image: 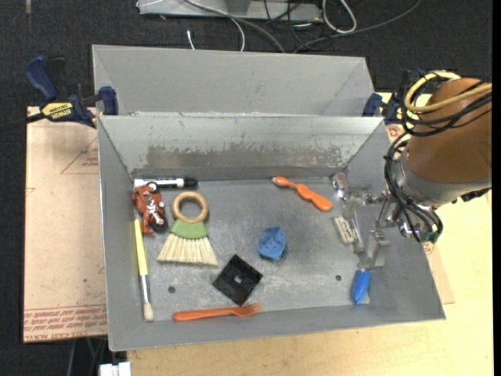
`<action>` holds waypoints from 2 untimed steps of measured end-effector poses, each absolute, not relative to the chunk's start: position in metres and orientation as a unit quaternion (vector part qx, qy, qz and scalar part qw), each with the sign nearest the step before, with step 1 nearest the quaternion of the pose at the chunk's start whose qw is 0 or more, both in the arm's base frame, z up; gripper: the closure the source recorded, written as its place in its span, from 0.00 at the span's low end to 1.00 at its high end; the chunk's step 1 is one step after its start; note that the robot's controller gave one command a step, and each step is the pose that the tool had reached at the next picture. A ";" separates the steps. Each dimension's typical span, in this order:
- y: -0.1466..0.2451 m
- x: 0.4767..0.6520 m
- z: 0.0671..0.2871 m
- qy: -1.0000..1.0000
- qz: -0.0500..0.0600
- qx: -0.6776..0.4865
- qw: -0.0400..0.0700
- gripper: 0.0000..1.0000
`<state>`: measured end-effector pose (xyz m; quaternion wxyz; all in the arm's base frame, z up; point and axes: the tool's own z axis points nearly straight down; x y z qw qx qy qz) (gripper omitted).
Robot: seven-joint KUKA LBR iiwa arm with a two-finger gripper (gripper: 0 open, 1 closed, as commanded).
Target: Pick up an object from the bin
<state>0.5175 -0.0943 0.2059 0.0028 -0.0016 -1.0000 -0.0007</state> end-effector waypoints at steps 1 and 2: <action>-0.094 0.519 0.209 -1.000 0.000 0.000 0.000 0.00; -0.116 0.505 0.148 -0.998 0.000 0.063 -0.002 0.00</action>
Offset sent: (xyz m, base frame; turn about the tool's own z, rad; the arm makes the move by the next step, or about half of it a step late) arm -0.0329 -0.0493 -0.1359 -0.2872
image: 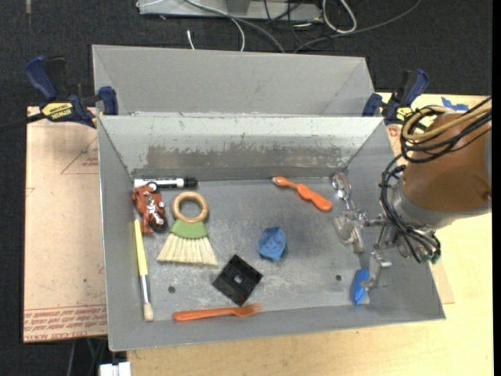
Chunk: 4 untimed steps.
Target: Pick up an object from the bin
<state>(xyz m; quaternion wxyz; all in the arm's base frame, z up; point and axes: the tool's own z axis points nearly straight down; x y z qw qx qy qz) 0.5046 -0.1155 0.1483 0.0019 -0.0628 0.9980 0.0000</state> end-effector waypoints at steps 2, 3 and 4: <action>-0.148 0.485 0.129 0.960 0.001 -0.279 0.002 0.00; -0.143 0.493 0.070 0.963 0.001 -0.271 0.008 0.00; -0.133 0.498 0.070 0.949 -0.002 -0.317 0.007 1.00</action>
Offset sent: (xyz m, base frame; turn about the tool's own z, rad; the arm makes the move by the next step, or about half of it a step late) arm -0.0205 -0.0333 -0.0194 -0.4430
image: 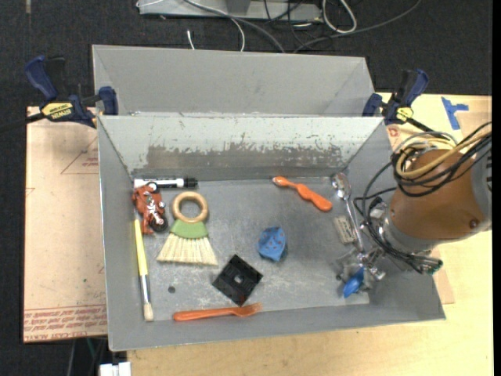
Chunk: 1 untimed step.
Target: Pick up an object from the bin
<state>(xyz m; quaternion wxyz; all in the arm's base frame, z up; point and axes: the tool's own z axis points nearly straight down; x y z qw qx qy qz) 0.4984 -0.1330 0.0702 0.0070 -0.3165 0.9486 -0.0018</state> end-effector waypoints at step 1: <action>-0.133 0.498 0.070 0.948 -0.002 -0.317 0.007 1.00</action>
Offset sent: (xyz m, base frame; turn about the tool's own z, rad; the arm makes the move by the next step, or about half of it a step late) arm 0.0001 0.0000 0.0159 -0.0008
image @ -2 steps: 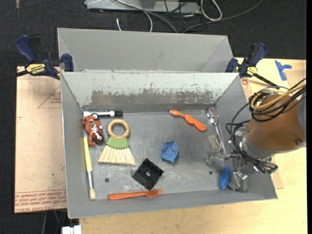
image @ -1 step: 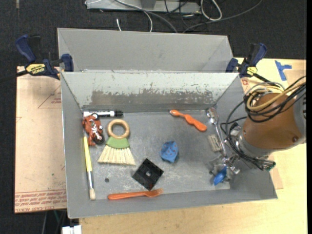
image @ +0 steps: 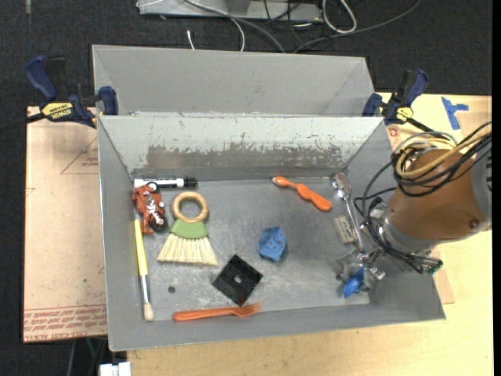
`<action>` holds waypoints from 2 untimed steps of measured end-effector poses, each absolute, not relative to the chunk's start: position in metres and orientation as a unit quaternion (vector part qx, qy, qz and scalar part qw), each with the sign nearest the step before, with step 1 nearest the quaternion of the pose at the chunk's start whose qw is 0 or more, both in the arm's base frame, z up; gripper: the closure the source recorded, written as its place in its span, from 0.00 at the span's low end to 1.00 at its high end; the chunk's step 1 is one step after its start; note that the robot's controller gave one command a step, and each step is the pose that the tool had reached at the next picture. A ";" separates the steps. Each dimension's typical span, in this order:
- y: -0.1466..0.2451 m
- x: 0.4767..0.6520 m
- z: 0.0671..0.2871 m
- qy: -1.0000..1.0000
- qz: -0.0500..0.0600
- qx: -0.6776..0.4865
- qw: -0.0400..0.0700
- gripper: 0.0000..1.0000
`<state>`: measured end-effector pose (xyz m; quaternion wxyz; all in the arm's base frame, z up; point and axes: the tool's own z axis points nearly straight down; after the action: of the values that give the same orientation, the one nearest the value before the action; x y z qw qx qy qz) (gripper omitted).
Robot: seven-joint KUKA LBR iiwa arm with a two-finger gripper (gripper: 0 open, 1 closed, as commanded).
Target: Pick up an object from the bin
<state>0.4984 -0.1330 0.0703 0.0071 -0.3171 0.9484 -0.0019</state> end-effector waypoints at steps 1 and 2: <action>-0.132 0.499 0.079 0.948 -0.001 -0.317 0.007 1.00; -0.132 0.499 0.088 0.949 -0.001 -0.317 0.008 1.00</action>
Offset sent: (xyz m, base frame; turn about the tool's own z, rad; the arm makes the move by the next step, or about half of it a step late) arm -0.0004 0.0004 0.0085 -0.0001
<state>0.4989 -0.1321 0.0883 0.0077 -0.3166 0.9485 -0.0015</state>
